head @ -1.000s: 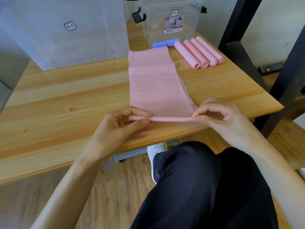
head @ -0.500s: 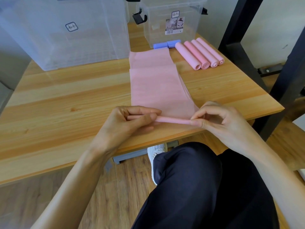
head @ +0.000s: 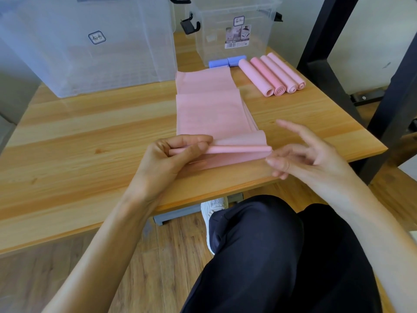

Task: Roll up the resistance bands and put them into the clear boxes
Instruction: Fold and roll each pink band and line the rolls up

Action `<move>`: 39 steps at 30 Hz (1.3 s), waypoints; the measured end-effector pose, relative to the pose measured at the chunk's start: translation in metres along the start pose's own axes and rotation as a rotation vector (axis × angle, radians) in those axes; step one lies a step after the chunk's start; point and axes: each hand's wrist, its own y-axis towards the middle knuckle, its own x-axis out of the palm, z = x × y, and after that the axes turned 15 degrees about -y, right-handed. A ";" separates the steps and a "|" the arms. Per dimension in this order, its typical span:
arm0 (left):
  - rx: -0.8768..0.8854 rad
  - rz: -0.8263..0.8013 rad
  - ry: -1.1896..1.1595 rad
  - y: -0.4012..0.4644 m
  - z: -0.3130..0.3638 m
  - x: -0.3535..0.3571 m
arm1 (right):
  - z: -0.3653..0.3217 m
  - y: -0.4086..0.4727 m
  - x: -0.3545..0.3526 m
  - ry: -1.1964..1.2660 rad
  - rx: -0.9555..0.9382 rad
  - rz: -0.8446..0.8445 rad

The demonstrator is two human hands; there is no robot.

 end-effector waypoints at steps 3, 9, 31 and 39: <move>-0.001 -0.008 -0.042 0.005 0.002 0.002 | -0.006 0.007 0.007 0.195 0.007 -0.153; 0.009 -0.051 -0.030 0.017 0.004 0.010 | -0.012 0.032 0.023 0.331 -0.081 -0.161; 0.106 -0.150 0.236 0.065 0.025 0.006 | -0.019 0.089 0.023 0.261 -0.163 -0.015; 0.148 -0.094 0.215 0.066 0.012 -0.002 | -0.018 0.096 0.032 0.281 -0.107 -0.015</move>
